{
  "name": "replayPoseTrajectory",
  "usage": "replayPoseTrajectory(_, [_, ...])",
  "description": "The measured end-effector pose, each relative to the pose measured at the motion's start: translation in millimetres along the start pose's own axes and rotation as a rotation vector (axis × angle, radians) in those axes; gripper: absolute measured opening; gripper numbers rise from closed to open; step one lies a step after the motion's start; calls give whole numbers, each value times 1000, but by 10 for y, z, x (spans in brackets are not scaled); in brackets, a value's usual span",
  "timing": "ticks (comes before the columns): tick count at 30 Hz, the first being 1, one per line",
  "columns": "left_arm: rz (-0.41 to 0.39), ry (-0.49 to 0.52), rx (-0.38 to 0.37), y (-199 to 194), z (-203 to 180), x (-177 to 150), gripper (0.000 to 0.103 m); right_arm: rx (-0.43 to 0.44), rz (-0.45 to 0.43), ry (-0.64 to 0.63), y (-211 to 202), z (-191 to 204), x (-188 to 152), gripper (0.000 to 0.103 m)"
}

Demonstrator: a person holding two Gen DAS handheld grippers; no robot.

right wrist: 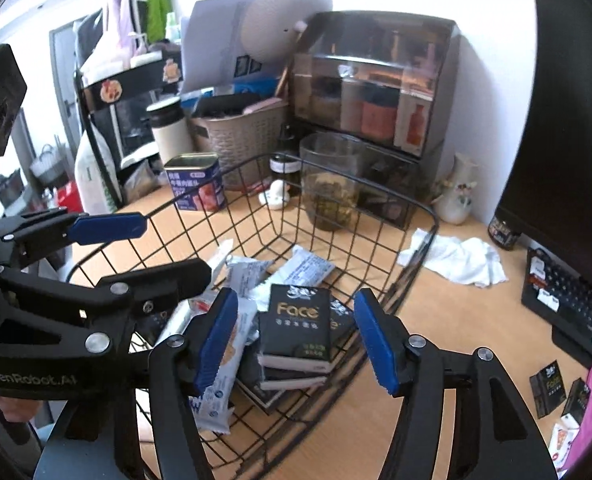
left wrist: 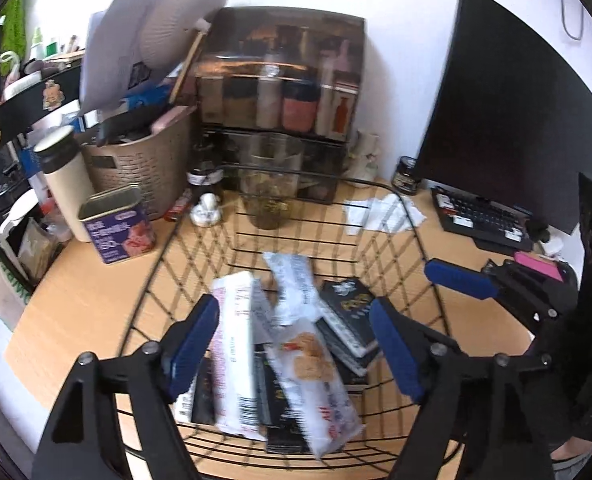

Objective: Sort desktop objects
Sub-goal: 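Carry the Aji bar and Face pack over the basket and open both tools, then move both open tools back over the desk items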

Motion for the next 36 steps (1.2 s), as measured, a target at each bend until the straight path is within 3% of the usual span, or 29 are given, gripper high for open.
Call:
replayPoseTrajectory(6, [14, 45, -49, 10, -471, -75, 80, -56, -3, 46, -260, -444, -247, 60])
replayPoseTrajectory(16, [27, 174, -222, 53, -1857, -117, 81, -185, -31, 180, -975, -1468, -761, 62])
replayPoseTrajectory(21, [50, 214, -250, 238, -2361, -149, 81, -242, -26, 230, -1248, -1949, -1026, 62])
replayPoseTrajectory(31, [94, 208, -246, 668, -2780, -46, 81, -299, -16, 292, -1325, -2624, -1190, 62])
replayPoseTrajectory(36, [139, 180, -237, 1044, -2966, 43, 81, -359, 15, 351, -1302, -3159, -1311, 62])
Point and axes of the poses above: each gripper's, at about its wrist camera, not at the fingertips, and y roughly the way its jaws point, z to its left, x to its top, the point moved 9 cm from there along y, roughly the way its jaws point, and after that the axes turned 4 degrees about x, right-handed, at the moved point
